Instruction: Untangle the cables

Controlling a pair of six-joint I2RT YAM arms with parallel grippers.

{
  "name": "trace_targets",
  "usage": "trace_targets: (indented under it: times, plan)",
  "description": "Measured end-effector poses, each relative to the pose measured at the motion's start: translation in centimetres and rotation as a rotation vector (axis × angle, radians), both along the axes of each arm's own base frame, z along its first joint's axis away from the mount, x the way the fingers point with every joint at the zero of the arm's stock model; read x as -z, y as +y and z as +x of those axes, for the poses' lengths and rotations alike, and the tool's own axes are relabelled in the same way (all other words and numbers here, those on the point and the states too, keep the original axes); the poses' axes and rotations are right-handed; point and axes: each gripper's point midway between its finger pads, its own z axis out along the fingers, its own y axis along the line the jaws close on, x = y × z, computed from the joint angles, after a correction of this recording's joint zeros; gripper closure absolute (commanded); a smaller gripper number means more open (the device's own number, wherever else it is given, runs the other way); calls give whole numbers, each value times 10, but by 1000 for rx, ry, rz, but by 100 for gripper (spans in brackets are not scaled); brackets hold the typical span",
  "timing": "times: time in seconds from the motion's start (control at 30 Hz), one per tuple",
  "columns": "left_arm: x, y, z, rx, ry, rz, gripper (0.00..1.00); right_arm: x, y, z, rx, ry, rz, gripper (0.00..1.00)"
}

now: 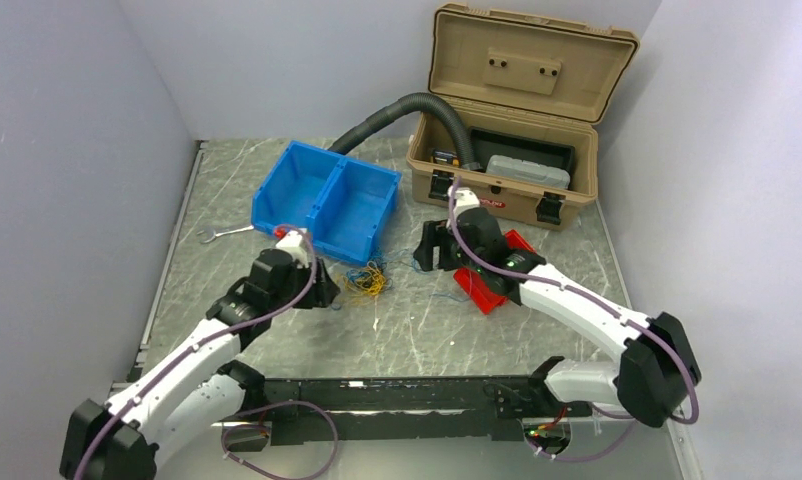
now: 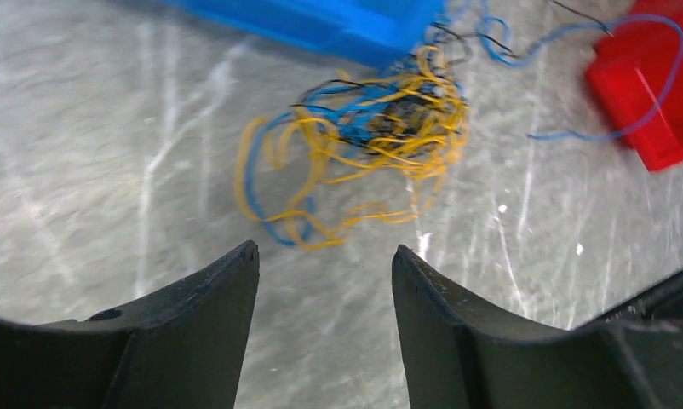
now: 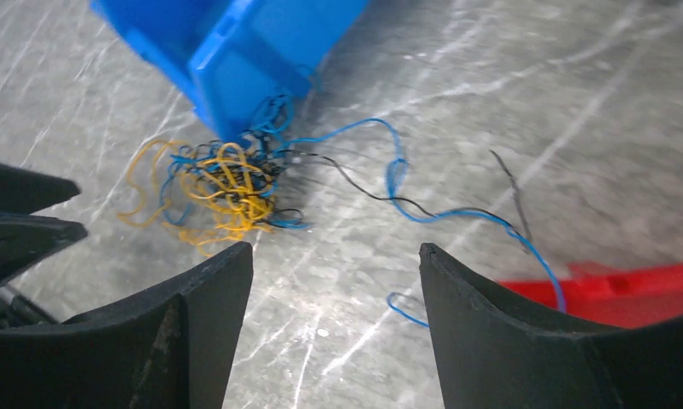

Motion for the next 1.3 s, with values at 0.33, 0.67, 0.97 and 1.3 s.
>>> trace_targets:
  times: [0.33, 0.67, 0.97, 1.3]
  plan:
    - [-5, -63, 15, 165, 12, 52, 37, 28, 61, -6, -190, 15, 46, 33]
    - [23, -103, 37, 96, 98, 180, 6, 43, 45, -11, -101, -25, 99, 32]
    - [56, -107, 44, -22, 177, 270, 42, 2, 0, -9, 91, -207, 164, 32]
    - [73, -111, 29, 63, 165, 239, 100, 8, -10, -8, 134, -212, 144, 32]
